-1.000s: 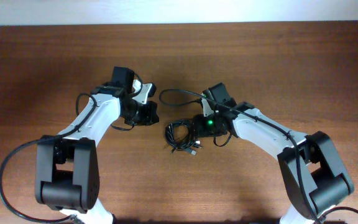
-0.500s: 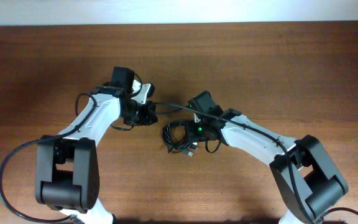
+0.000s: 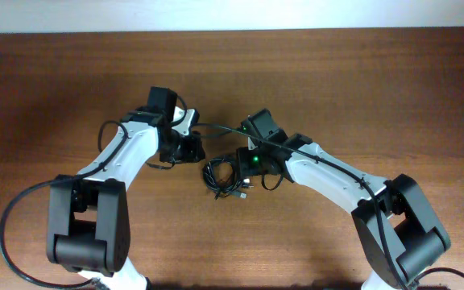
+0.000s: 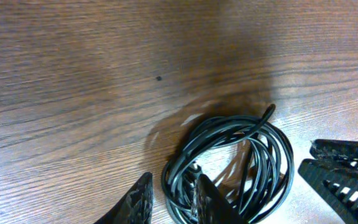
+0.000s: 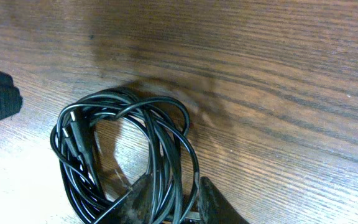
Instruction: Untangle cables
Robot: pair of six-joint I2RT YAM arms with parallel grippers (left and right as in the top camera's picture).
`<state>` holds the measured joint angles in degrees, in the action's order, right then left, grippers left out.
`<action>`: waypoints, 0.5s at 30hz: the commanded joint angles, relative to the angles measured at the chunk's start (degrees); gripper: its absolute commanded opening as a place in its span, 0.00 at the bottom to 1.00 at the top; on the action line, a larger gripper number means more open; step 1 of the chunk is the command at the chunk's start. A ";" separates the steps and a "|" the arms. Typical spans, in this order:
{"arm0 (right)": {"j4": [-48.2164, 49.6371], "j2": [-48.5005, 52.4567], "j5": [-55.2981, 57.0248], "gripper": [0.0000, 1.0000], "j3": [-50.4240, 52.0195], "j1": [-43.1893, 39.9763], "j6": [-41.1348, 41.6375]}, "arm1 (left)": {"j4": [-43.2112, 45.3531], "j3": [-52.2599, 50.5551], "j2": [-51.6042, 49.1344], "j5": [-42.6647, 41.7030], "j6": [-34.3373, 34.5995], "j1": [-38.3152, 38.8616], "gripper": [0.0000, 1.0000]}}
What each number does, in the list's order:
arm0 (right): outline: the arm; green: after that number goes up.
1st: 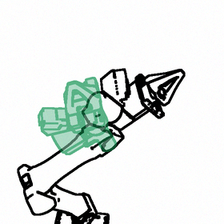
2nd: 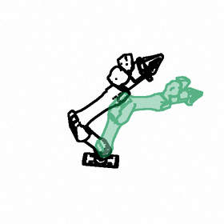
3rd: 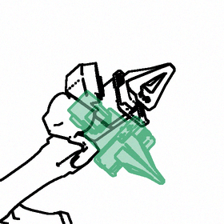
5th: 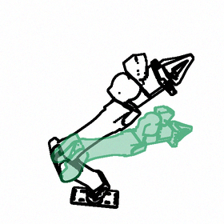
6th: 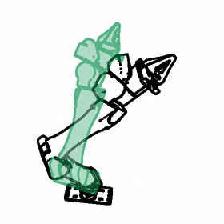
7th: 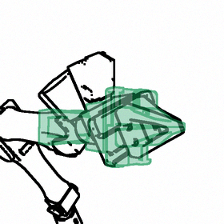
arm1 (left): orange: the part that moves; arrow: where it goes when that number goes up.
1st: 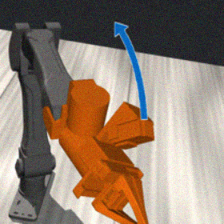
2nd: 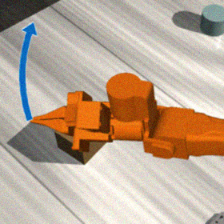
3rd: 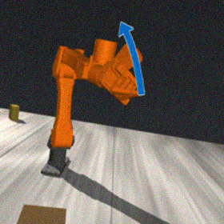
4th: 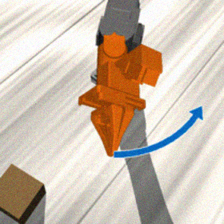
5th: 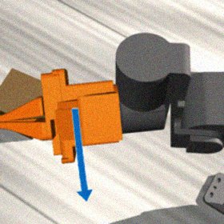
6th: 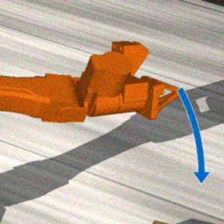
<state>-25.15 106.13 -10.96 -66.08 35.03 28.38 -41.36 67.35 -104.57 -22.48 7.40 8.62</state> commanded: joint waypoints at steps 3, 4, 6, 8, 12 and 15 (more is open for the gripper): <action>-1.84 0.39 0.72 0.50 -0.68 2.01 -0.44 | 0.24 0.42 -0.48 -0.13 0.09 0.39 0.24; -2.01 0.39 0.98 0.50 -0.68 2.36 -0.42 | 0.24 0.42 -0.48 -0.15 0.09 0.39 0.22; -2.19 0.44 1.14 0.50 -0.66 2.58 0.11 | 0.52 0.35 -0.48 0.07 0.09 0.39 0.20; -2.49 0.44 1.14 0.50 -0.66 2.58 0.70 | 0.92 0.17 -0.52 0.04 0.09 0.39 0.20; -2.67 0.44 1.16 0.50 0.15 2.58 1.01 | 1.57 0.07 -0.55 0.07 0.09 0.39 0.21; -2.29 0.46 1.16 0.50 1.46 2.58 1.07 | 1.92 -0.04 -0.76 0.02 0.11 0.48 0.24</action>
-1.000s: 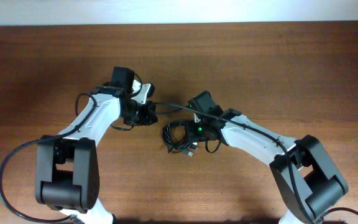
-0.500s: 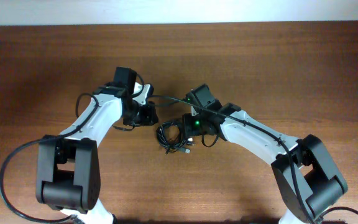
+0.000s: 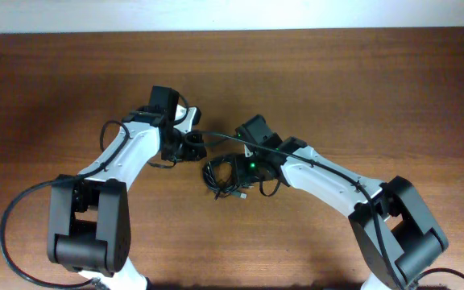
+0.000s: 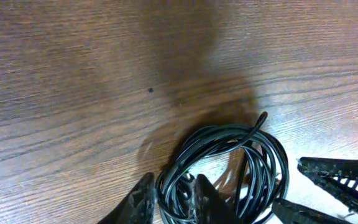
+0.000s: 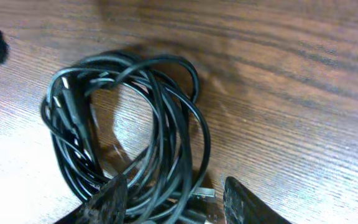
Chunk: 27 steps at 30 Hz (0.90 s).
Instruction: Untangle cables
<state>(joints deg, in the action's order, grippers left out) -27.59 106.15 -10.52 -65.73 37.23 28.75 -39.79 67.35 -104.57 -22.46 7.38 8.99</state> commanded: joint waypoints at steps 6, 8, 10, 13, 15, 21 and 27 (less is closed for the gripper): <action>0.13 0.39 0.68 0.50 1.86 0.35 0.70 | 1.70 -0.04 -0.87 5.07 0.85 3.52 0.27; -2.01 -0.28 -0.83 0.50 0.44 -0.07 0.68 | 1.86 -0.04 -0.87 8.11 2.32 4.50 0.27; -5.95 -2.12 -2.78 0.51 -2.84 -0.57 0.66 | 2.12 -0.07 -0.87 10.29 3.96 5.01 0.23; -5.97 -1.77 -2.78 0.45 -2.89 -0.48 0.74 | 2.97 -0.55 -1.46 10.27 5.29 5.01 0.17; -6.05 -0.63 -2.78 0.42 -1.92 -0.44 5.09 | 3.50 -0.61 -3.15 10.03 5.31 5.01 0.18; -7.89 -1.42 -5.42 0.42 -2.73 -1.73 3.98 | 4.66 -0.50 -4.85 8.33 5.42 4.90 0.00; -14.14 -10.12 0.79 0.98 -6.54 -4.04 -1.97 | 2.82 -0.02 -4.70 1.01 5.40 0.28 0.00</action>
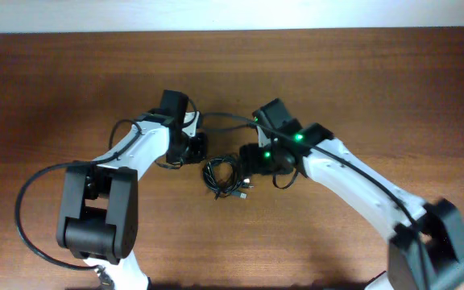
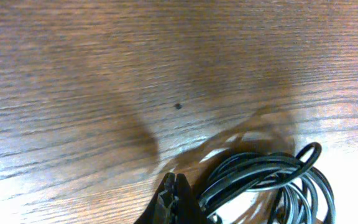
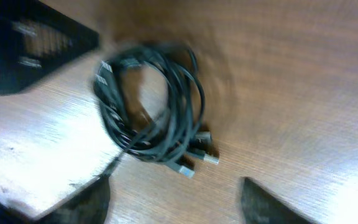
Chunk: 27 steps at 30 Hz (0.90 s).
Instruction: Untangle cables
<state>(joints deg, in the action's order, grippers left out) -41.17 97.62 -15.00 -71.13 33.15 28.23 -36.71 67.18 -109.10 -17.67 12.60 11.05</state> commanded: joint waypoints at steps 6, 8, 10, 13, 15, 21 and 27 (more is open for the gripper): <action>-0.63 -0.79 5.60 0.98 -1.09 0.20 -1.44 | -0.22 0.15 -0.17 -3.78 0.20 -2.23 0.07; -0.61 -0.79 5.60 0.98 -1.09 0.20 -1.44 | -0.17 0.15 -0.17 -3.78 0.20 -2.23 0.08; -0.61 -0.79 5.60 0.98 -1.09 0.20 -1.44 | -0.20 0.15 -0.17 -3.76 0.20 -2.21 0.08; -0.61 -0.79 5.60 0.98 -1.09 0.20 -1.44 | -0.17 0.15 -0.17 -3.76 0.17 -2.23 0.08; -0.61 -0.79 5.60 0.98 -1.09 0.20 -1.44 | -0.17 0.15 -0.17 -3.76 0.17 -2.23 0.08; -0.61 -0.79 5.60 0.98 -1.09 0.20 -1.44 | -0.17 0.15 -0.17 -3.89 0.17 -2.21 0.08; -0.61 -0.79 5.60 0.98 -1.09 0.20 -1.44 | 0.11 0.15 -0.17 -4.22 -0.72 -1.03 0.33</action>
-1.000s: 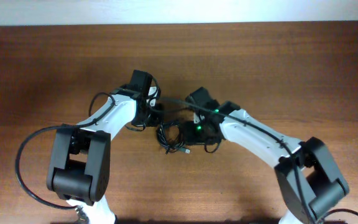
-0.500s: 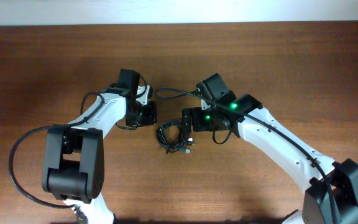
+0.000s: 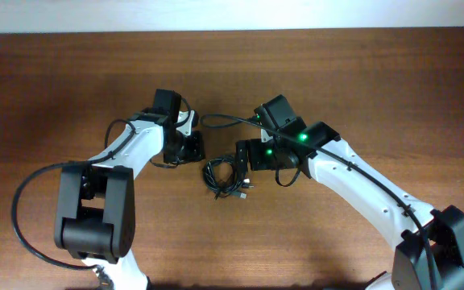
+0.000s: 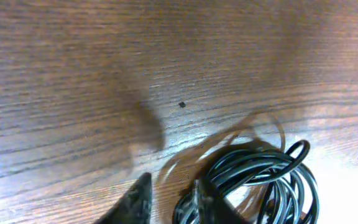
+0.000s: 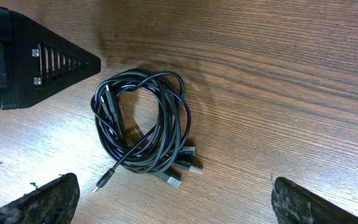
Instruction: Untangle cables
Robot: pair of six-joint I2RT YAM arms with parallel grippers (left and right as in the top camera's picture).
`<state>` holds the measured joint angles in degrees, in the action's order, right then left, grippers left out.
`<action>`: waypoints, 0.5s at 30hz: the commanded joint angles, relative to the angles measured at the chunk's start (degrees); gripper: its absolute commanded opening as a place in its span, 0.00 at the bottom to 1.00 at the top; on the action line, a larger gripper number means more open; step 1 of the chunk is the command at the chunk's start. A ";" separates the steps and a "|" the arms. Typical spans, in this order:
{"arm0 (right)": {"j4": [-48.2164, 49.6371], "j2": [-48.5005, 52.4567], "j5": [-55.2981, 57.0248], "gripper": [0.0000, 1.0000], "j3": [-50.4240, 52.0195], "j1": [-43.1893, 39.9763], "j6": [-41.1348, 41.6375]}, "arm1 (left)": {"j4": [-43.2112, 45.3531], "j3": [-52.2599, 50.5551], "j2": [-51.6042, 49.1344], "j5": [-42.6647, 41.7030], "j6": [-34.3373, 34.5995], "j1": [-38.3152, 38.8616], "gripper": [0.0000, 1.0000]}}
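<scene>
A tangled coil of black cables [image 3: 225, 177] with several USB plugs lies on the wood between the two arms. My left gripper [image 4: 169, 194] is low at the coil's left edge and open by a narrow gap. Bare wood shows between its fingers, and its right finger [image 4: 207, 198] stands against the outer strands of the coil [image 4: 263, 180]. My right gripper [image 5: 174, 186] is wide open above the near side of the coil [image 5: 143, 130] and holds nothing. The left gripper's body [image 5: 36, 59] shows at the top left of the right wrist view.
The brown wooden table [image 3: 377, 80] extends all round, with its far edge at the top of the overhead view. The right arm's own black lead [image 3: 224, 119] arches between the wrists. The left arm's lead [image 3: 22, 209] loops out near its base.
My left gripper was shut beside the coil and now stands slightly open against its edge. The right gripper is still wide open and sits steady, with the whole coil in its view. The coil has not moved.
Both grippers were low at the coil, the right one's fingers narrowly around some strands. Then the right fingers stood wider apart. Later the right gripper was higher and wide open, and the left was shut. Now the left is open a little. The coil lies where it was.
</scene>
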<state>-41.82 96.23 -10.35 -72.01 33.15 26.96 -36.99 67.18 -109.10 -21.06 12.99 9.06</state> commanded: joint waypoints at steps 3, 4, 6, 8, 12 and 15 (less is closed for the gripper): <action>0.04 0.61 0.94 0.98 -0.22 0.20 -0.17 | 0.94 0.15 -0.17 3.37 -2.56 3.54 0.40; 0.04 0.61 0.94 0.98 -0.22 0.20 -0.17 | 0.94 0.15 -0.17 4.70 -2.56 4.04 0.35; 0.28 0.61 0.96 0.98 -0.22 0.20 -0.17 | 0.94 0.15 -0.20 6.43 -2.54 5.07 0.10; 4.83 0.61 -0.52 0.98 -0.22 0.20 -0.13 | 0.50 0.15 -0.20 7.67 -2.54 5.31 0.07; 5.20 0.61 -1.22 0.98 -0.22 0.20 0.17 | -0.92 0.15 -0.20 8.50 -2.34 5.31 0.30; 3.67 0.70 -1.42 0.99 0.59 0.63 0.52 | -1.79 0.39 -0.20 8.92 -2.36 5.31 0.31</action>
<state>-37.65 96.38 -10.83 -71.90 33.15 27.00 -38.06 67.22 -109.10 -13.89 10.94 14.39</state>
